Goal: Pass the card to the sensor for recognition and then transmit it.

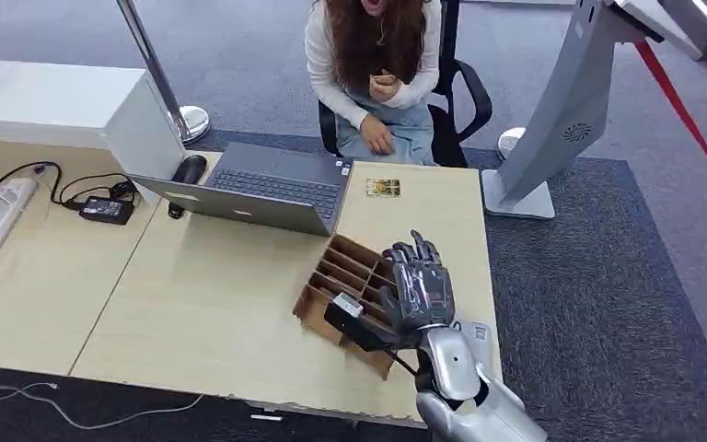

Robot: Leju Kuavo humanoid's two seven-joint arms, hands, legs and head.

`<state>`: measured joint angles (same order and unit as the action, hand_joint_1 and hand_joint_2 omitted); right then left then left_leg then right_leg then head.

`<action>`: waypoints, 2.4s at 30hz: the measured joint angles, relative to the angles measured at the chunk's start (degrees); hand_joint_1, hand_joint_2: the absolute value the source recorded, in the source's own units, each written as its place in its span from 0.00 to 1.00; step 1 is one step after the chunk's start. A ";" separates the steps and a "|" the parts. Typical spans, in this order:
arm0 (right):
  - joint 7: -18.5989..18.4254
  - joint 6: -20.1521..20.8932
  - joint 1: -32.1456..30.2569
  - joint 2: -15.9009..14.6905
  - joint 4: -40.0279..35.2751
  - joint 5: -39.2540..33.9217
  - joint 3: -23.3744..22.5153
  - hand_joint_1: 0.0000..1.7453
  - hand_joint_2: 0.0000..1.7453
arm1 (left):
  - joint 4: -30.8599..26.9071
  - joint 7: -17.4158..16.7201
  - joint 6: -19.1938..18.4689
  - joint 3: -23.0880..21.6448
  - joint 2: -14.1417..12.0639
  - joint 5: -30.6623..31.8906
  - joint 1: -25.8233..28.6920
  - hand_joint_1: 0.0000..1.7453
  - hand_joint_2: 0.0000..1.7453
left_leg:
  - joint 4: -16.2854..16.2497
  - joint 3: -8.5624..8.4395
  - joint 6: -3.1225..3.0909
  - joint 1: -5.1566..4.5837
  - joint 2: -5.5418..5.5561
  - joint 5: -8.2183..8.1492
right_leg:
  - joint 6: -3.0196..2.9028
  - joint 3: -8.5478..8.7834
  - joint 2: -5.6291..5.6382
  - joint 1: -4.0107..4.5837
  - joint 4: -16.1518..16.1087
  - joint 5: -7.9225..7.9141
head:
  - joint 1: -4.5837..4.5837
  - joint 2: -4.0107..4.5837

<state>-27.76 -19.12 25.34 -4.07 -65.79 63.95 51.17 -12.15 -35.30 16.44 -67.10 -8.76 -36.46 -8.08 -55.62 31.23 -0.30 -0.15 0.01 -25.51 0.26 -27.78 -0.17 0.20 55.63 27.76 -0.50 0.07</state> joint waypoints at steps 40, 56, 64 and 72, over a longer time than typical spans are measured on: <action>0.13 -0.02 -0.03 0.48 2.34 -1.31 0.00 0.49 1.00 | 0.00 0.85 0.42 0.02 0.00 0.44 0.01 0.00 0.00 | 0.00 0.00 0.00 0.00 0.00 0.00 | 0.00 0.00 0.00 0.00 0.00 0.00 | 0.00 0.00; 0.46 -0.94 0.39 1.40 3.67 -2.16 -0.02 0.88 1.00 | 0.00 1.29 0.39 0.04 0.00 0.70 0.01 0.00 0.00 | 0.00 -0.01 0.00 0.00 0.00 0.00 | 0.00 0.00 0.00 0.00 0.00 0.00 | 0.00 0.00; 0.55 -1.16 0.47 1.40 3.93 -2.32 -0.02 0.86 1.00 | 0.00 1.42 0.39 0.04 0.00 0.92 0.01 0.00 0.00 | 0.00 -0.02 0.00 0.01 0.00 0.00 | 0.00 0.00 0.00 0.00 0.01 0.00 | 0.00 0.00; 0.94 -2.43 0.53 1.42 4.35 -2.47 -0.02 0.91 1.00 | 0.00 1.84 0.39 0.11 0.00 1.09 0.02 0.00 0.00 | 0.00 -0.02 0.01 0.01 0.00 0.01 | 0.00 0.01 0.00 0.00 0.01 0.00 | 0.00 0.00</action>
<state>-26.82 -21.55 25.87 -2.64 -61.44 61.48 51.15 -12.15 -33.46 16.83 -66.99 -8.76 -35.36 -8.06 -55.62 31.20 -0.29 -0.14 0.00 -25.51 0.26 -27.76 -0.17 0.20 55.63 27.76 -0.50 0.07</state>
